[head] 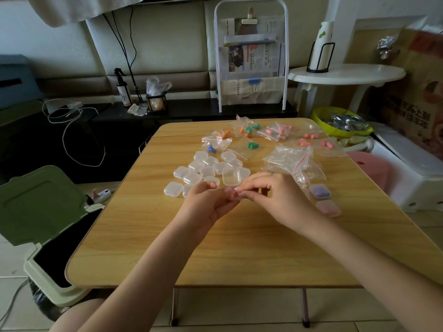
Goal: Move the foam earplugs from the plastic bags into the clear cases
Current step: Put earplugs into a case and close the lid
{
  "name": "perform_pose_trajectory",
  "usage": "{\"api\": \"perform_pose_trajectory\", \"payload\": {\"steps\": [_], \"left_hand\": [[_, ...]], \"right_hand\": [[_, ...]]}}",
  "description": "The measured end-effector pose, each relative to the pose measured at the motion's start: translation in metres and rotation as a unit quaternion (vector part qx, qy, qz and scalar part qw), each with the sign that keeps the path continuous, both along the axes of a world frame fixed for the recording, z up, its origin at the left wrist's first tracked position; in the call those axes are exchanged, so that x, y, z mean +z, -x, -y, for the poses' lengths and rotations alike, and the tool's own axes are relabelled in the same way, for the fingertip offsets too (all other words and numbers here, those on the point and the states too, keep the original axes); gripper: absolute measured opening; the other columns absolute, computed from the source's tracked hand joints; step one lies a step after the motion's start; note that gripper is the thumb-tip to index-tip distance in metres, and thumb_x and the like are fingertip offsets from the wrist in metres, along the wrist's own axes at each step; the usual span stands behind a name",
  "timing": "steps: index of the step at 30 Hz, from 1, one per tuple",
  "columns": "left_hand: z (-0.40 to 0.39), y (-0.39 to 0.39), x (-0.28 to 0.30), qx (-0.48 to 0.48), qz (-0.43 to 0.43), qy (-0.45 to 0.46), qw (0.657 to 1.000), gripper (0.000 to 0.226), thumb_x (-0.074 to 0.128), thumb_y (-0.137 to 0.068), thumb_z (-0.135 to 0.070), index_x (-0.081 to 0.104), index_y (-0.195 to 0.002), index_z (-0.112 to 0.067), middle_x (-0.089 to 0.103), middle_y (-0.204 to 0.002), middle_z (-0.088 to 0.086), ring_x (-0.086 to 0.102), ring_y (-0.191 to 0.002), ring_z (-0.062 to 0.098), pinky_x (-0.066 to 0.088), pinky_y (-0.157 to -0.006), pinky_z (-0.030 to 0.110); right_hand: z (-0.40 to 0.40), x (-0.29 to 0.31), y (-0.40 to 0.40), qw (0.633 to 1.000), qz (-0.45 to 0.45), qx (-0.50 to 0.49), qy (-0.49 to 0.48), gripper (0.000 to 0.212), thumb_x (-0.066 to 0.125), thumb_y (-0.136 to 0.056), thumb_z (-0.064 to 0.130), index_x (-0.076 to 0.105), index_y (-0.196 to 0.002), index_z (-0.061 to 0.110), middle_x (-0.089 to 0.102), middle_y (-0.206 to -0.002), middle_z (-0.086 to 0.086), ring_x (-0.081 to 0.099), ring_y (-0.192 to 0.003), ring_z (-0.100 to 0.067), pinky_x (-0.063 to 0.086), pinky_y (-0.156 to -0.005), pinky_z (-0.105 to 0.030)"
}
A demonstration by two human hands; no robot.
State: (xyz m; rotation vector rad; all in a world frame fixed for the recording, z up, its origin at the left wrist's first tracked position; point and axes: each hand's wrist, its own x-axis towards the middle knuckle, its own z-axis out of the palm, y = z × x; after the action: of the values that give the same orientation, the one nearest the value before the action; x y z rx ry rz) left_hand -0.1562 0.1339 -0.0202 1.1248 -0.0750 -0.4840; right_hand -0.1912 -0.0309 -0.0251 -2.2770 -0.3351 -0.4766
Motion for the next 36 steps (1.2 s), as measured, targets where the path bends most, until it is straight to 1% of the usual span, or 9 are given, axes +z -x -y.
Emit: {"api": "perform_pose_trajectory", "payload": {"steps": [4, 9, 17, 20, 24, 28, 30, 32, 36], "left_hand": [[-0.003, -0.002, -0.001, -0.012, -0.021, 0.016, 1.0, 0.033, 0.054, -0.085, 0.016, 0.037, -0.081, -0.012, 0.06, -0.105, 0.031, 0.071, -0.086, 0.027, 0.059, -0.074, 0.03], [-0.002, 0.002, 0.002, -0.011, 0.031, -0.047, 0.998, 0.034, 0.056, -0.085, 0.013, 0.034, -0.091, -0.013, 0.068, -0.103, 0.027, 0.069, -0.088, 0.025, 0.058, -0.079, 0.029], [-0.002, 0.003, 0.006, -0.008, 0.013, -0.015, 1.0, 0.031, 0.055, -0.087, 0.012, 0.035, -0.091, -0.012, 0.071, -0.088, 0.02, 0.071, -0.078, 0.021, 0.059, -0.073, 0.028], [-0.002, 0.002, 0.005, -0.008, 0.009, -0.017, 1.0, 0.03, 0.053, -0.087, 0.013, 0.036, -0.091, -0.011, 0.07, -0.088, 0.02, 0.071, -0.075, 0.022, 0.059, -0.074, 0.03], [-0.003, 0.001, 0.005, -0.012, 0.01, -0.015, 1.0, 0.032, 0.053, -0.086, 0.015, 0.035, -0.091, -0.011, 0.07, -0.09, 0.023, 0.071, -0.074, 0.022, 0.059, -0.074, 0.03], [-0.003, 0.001, 0.004, -0.027, 0.011, -0.026, 0.999, 0.033, 0.054, -0.087, 0.013, 0.033, -0.087, -0.013, 0.068, -0.098, 0.028, 0.071, -0.079, 0.025, 0.059, -0.078, 0.032], [-0.003, 0.002, 0.004, -0.044, 0.015, -0.03, 0.998, 0.033, 0.055, -0.087, 0.013, 0.033, -0.087, -0.013, 0.068, -0.1, 0.029, 0.071, -0.081, 0.026, 0.058, -0.08, 0.032], [-0.002, 0.002, 0.004, -0.05, 0.01, -0.019, 0.998, 0.033, 0.054, -0.087, 0.014, 0.034, -0.087, -0.013, 0.069, -0.093, 0.027, 0.071, -0.079, 0.025, 0.059, -0.079, 0.032], [-0.001, 0.0, 0.005, -0.048, -0.029, 0.026, 0.998, 0.028, 0.045, -0.092, 0.012, 0.038, -0.078, -0.011, 0.066, -0.093, 0.029, 0.072, -0.08, 0.027, 0.06, -0.071, 0.031]], "right_hand": [[-0.002, -0.002, 0.0, 0.998, -0.022, -0.013, -0.06, 0.015, 0.074, -0.079, 0.012, 0.077, -0.092, 0.019, 0.072, -0.093, 0.006, 0.064, -0.089, -0.003, 0.048, -0.084, -0.014], [-0.004, 0.0, 0.003, 0.984, -0.079, -0.023, -0.159, 0.009, 0.073, -0.081, 0.007, 0.077, -0.085, 0.014, 0.074, -0.082, 0.003, 0.067, -0.076, -0.006, 0.054, -0.072, -0.018], [-0.012, -0.005, 0.005, 0.992, 0.021, -0.056, -0.108, 0.011, 0.072, -0.082, 0.007, 0.076, -0.086, 0.017, 0.07, -0.082, 0.005, 0.064, -0.073, -0.007, 0.052, -0.068, -0.019], [-0.012, -0.007, 0.005, 0.996, 0.019, -0.059, -0.06, 0.014, 0.072, -0.082, 0.007, 0.075, -0.085, 0.02, 0.067, -0.083, 0.004, 0.06, -0.072, -0.009, 0.05, -0.067, -0.019], [-0.013, 0.0, 0.006, 0.995, -0.013, -0.037, -0.094, 0.014, 0.068, -0.083, 0.007, 0.072, -0.081, 0.02, 0.068, -0.078, 0.006, 0.06, -0.068, -0.012, 0.05, -0.063, -0.022], [-0.004, 0.005, 0.002, 0.986, -0.002, -0.064, -0.154, 0.023, 0.061, -0.088, 0.008, 0.065, -0.106, 0.021, 0.062, -0.095, 0.003, 0.056, -0.083, -0.01, 0.046, -0.071, -0.019], [0.001, 0.006, 0.0, 0.988, -0.07, -0.027, -0.134, 0.044, 0.059, -0.09, 0.011, 0.052, -0.13, 0.028, 0.055, -0.117, 0.01, 0.052, -0.103, -0.002, 0.042, -0.079, -0.011], [0.003, 0.007, 0.0, 0.983, -0.133, 0.021, -0.121, 0.059, 0.06, -0.09, 0.014, 0.039, -0.142, 0.031, 0.048, -0.129, 0.014, 0.045, -0.118, 0.002, 0.04, -0.089, -0.012], [0.004, 0.006, 0.004, 0.994, -0.083, 0.027, -0.07, 0.073, 0.075, -0.08, 0.021, 0.039, -0.143, 0.029, 0.047, -0.12, 0.009, 0.047, -0.112, 0.002, 0.042, -0.094, -0.014]]}}
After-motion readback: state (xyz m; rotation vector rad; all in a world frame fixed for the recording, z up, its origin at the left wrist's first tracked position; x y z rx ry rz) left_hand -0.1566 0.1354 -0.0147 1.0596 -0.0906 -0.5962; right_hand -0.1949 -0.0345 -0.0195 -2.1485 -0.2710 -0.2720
